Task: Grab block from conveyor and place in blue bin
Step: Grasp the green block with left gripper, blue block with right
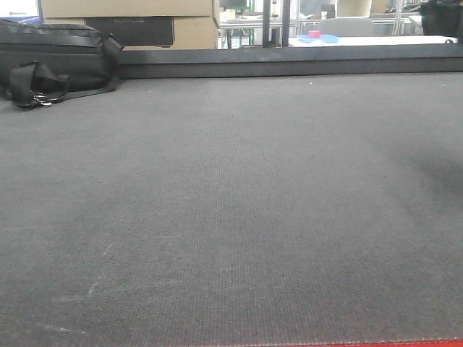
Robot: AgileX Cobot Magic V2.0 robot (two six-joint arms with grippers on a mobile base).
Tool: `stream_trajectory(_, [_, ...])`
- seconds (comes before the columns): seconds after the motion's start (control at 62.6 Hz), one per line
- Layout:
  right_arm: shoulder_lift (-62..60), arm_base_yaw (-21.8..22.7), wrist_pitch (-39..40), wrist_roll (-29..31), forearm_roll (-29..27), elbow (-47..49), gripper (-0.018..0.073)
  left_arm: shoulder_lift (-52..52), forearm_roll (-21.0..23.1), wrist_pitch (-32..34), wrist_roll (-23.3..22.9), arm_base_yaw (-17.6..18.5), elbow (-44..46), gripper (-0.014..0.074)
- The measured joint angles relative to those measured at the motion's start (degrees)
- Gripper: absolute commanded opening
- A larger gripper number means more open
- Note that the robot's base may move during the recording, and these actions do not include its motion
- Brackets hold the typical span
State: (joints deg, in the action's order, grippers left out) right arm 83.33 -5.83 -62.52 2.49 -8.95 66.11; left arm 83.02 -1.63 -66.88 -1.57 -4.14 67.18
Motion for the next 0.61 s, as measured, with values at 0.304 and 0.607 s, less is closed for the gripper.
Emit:
stream_trajectory(0.304, [-1.4,0.0,1.7,0.0,-2.3,0.9,-0.0155,5.4,-2.9,6.4,2.3,0.0,0.4,0.0247])
stream_trajectory(0.607, [-1.4,0.0,2.3,0.0,-2.5,0.9,-0.0155,8.8,-2.9,7.8,2.7,0.0,0.5,0.0400])
